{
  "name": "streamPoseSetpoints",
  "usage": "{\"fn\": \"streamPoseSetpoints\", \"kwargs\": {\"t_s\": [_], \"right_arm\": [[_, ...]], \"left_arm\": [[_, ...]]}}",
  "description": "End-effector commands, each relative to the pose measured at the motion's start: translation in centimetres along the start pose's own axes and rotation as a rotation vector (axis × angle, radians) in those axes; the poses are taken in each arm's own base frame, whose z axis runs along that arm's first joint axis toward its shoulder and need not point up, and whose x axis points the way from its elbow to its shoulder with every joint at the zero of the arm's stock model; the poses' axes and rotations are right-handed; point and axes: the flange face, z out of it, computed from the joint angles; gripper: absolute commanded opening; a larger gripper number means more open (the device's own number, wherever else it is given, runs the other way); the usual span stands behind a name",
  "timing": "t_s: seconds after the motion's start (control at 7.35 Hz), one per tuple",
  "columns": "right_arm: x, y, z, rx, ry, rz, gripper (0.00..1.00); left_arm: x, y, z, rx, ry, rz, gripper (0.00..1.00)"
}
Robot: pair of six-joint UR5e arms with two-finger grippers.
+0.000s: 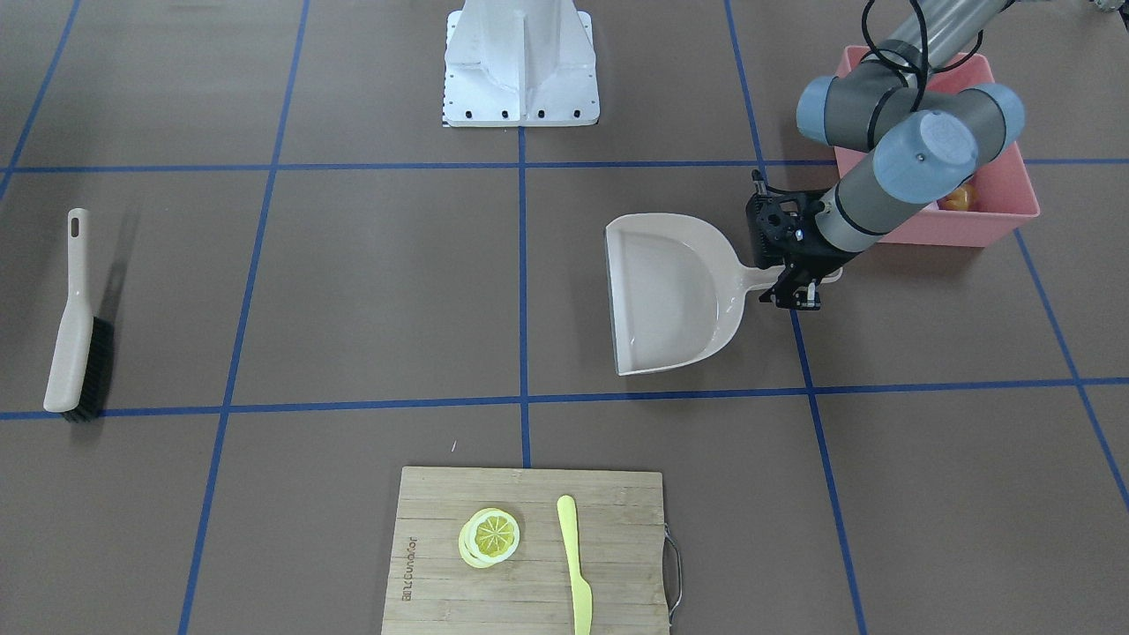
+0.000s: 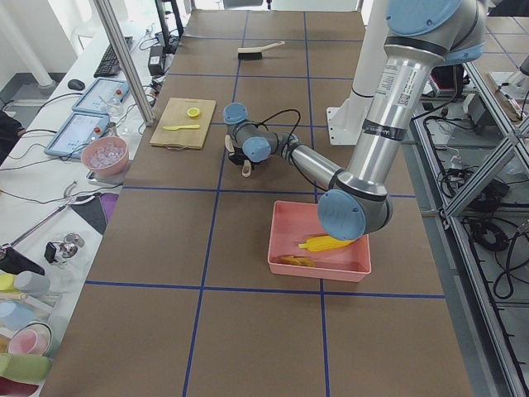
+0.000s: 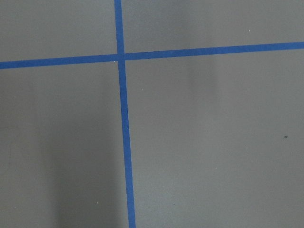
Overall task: Sweep and dump trash into bin
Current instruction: 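Lower the dustpan flat onto the table with the left gripper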
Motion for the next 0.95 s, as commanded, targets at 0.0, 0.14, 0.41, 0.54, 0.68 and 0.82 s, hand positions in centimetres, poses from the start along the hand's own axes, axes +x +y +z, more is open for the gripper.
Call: {"fn": "streamPoseSetpoints", "kwargs": {"t_s": [0.0, 0.14, 0.41, 0.54, 0.68, 0.82], "right_arm": [[0.0, 0.0, 0.0, 0.0, 0.0, 0.0, 1.0], [0.0, 0.0, 0.0, 0.0, 0.0, 0.0, 1.0], [0.0, 0.0, 0.0, 0.0, 0.0, 0.0, 1.0], [0.05, 0.01, 0.06, -0.001, 0.0, 0.001, 1.0], [0.05, 0.01, 0.06, -0.001, 0.0, 0.001, 1.0], [0.0, 0.0, 0.0, 0.0, 0.0, 0.0, 1.0]], "left_arm": [[-0.53, -0.17, 0.62, 0.003, -0.019, 0.01, 0.0], [-0.54, -0.23, 0.63, 0.003, -0.027, 0.009, 0.28], [-0.77, 0.18, 1.18, 0.019, -0.035, 0.02, 0.98], [-0.77, 0.19, 1.19, 0.019, -0.035, 0.02, 0.98], [-0.74, 0.17, 0.99, 0.021, -0.038, 0.023, 0.98], [-0.53, 0.33, 0.72, 0.023, -0.041, 0.024, 0.98]]}}
